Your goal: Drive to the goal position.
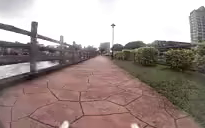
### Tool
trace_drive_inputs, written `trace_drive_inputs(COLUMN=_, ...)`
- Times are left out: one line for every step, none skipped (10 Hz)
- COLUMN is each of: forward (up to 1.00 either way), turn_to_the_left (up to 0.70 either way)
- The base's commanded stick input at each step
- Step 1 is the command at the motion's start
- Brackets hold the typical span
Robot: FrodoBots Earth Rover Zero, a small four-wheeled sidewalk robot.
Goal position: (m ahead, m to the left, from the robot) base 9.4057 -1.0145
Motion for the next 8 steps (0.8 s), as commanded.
trace_drive_inputs(forward=0.7, turn_to_the_left=0.0)
trace_drive_inputs(forward=0.7, turn_to_the_left=0.0)
trace_drive_inputs(forward=0.7, turn_to_the_left=0.0)
trace_drive_inputs(forward=0.7, turn_to_the_left=0.0)
trace_drive_inputs(forward=0.7, turn_to_the_left=0.0)
trace_drive_inputs(forward=0.7, turn_to_the_left=0.0)
trace_drive_inputs(forward=0.7, turn_to_the_left=0.0)
trace_drive_inputs(forward=0.7, turn_to_the_left=0.0)
